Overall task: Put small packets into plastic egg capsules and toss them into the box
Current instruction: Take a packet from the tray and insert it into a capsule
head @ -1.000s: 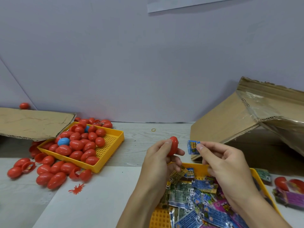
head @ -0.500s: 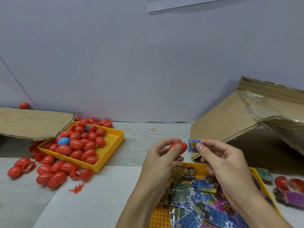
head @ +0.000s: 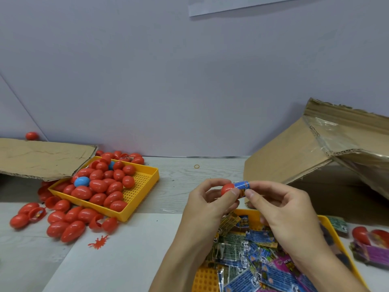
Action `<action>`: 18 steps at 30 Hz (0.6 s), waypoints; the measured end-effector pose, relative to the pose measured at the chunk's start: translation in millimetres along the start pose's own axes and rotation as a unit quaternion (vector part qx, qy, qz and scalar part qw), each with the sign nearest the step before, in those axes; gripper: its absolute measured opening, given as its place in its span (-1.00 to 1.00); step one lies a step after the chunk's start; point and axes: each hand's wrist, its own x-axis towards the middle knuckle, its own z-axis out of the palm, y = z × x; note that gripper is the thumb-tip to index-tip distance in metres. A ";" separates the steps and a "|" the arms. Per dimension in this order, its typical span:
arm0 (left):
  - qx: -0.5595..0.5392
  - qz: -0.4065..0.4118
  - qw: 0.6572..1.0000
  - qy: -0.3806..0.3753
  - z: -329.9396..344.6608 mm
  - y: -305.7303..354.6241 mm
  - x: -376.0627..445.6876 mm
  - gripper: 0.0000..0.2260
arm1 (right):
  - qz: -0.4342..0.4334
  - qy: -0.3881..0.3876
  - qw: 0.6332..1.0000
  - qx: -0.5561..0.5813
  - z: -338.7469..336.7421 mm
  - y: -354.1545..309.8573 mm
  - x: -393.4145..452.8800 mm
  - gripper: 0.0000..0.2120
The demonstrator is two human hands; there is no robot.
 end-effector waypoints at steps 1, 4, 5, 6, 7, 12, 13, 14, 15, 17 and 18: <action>0.010 0.004 1.000 -0.001 0.0 -0.2 -0.1 -0.84 | -0.002 -0.003 1.000 -0.005 0.1 -0.6 -0.4 -0.89; 0.049 0.017 0.999 0.008 -0.4 -2.4 -0.2 -0.83 | -0.007 -0.019 1.000 -0.014 0.5 -2.7 -2.1 -0.87; 0.058 0.021 0.998 0.011 -0.7 -2.7 -0.3 -0.83 | -0.008 -0.023 1.000 -0.014 0.6 -3.4 -2.6 -0.86; 0.066 0.025 0.997 0.012 -0.8 -2.9 -0.3 -0.81 | -0.008 -0.024 1.000 -0.010 0.8 -4.0 -2.8 -0.86; 0.071 0.026 0.997 0.011 -0.8 -2.7 -0.5 -0.79 | -0.006 -0.024 1.000 -0.003 0.9 -4.5 -2.8 -0.85; 0.095 0.036 0.995 0.001 -0.5 -0.7 -1.1 -0.74 | 0.004 -0.005 1.000 0.028 1.6 -7.0 -2.8 -0.89; 0.101 0.039 0.994 -0.002 -0.6 -0.5 -1.3 -0.74 | 0.002 0.000 1.000 0.028 1.9 -7.7 -2.9 -0.89; 0.108 0.043 0.993 -0.007 -0.5 -0.4 -1.5 -0.74 | 0.000 0.005 1.000 0.026 1.8 -8.1 -3.0 -0.87; 0.115 0.048 0.992 -0.011 -0.4 -0.5 -1.8 -0.75 | 0.000 0.009 1.000 0.024 1.8 -8.2 -2.9 -0.85; 0.121 0.056 0.991 -0.017 -0.3 -0.5 -2.0 -0.75 | 0.003 0.013 1.000 0.020 1.5 -7.2 -2.4 -0.79; 0.121 0.059 0.991 -0.018 -0.2 -0.3 -1.9 -0.75 | 0.005 0.015 1.000 0.019 1.2 -6.3 -2.0 -0.76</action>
